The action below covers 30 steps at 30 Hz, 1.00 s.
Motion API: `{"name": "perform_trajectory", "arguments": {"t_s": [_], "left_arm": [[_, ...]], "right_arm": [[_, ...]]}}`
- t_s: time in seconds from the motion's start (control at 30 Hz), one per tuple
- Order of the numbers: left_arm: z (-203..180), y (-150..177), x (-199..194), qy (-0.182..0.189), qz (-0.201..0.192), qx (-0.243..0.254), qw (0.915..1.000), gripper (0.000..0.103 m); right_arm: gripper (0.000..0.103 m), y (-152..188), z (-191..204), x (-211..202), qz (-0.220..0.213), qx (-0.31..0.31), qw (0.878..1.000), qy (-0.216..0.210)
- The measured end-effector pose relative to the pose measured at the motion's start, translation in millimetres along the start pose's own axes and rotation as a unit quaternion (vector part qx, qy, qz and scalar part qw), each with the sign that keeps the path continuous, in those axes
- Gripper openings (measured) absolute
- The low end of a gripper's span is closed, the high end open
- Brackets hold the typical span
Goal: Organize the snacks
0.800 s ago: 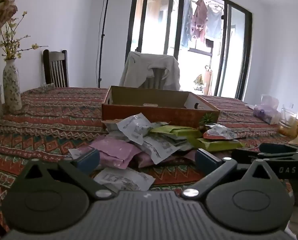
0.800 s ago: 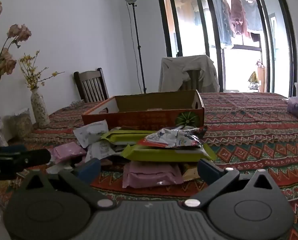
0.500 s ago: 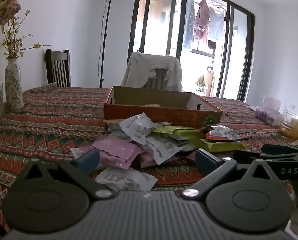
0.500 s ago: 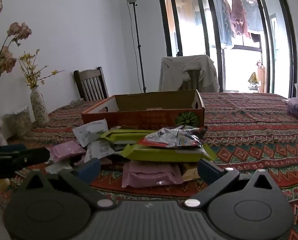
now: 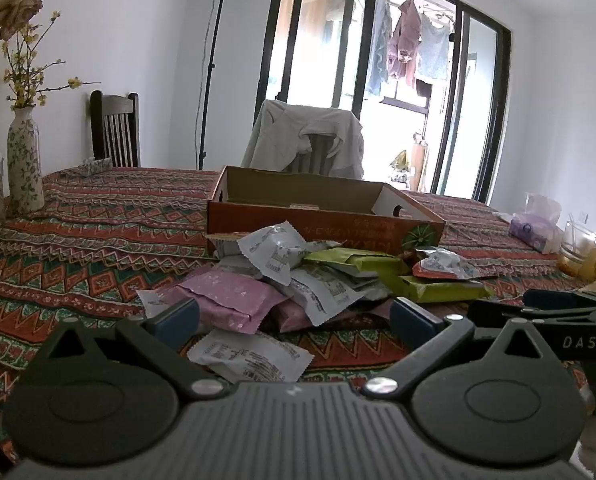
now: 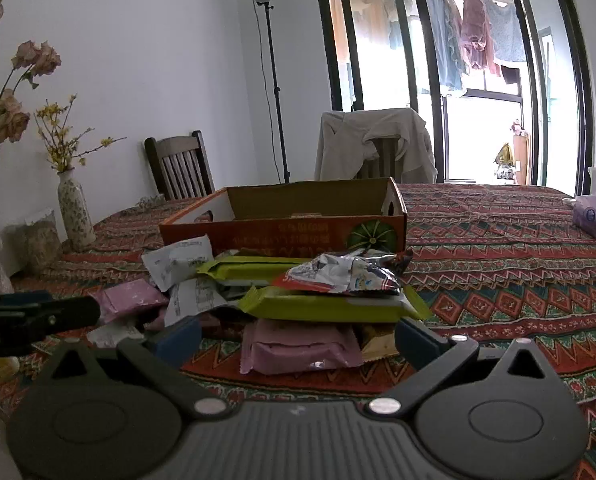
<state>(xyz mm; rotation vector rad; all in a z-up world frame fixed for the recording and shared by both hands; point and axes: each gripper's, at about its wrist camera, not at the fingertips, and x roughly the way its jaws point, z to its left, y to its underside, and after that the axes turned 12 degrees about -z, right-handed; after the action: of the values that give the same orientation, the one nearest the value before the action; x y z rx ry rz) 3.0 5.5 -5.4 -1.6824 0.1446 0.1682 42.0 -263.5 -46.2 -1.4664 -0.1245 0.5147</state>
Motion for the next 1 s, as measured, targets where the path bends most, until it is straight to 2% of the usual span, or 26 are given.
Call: {"name": "perform_trajectory", "arguments": {"t_s": [1.0], "left_arm": [[5.2, 4.6, 0.6, -0.003, 0.005, -0.012, 0.9999, 0.103]], "right_arm": [[0.103, 2.7, 2.9, -0.7, 0.004, -0.002, 1.000, 0.004]]}}
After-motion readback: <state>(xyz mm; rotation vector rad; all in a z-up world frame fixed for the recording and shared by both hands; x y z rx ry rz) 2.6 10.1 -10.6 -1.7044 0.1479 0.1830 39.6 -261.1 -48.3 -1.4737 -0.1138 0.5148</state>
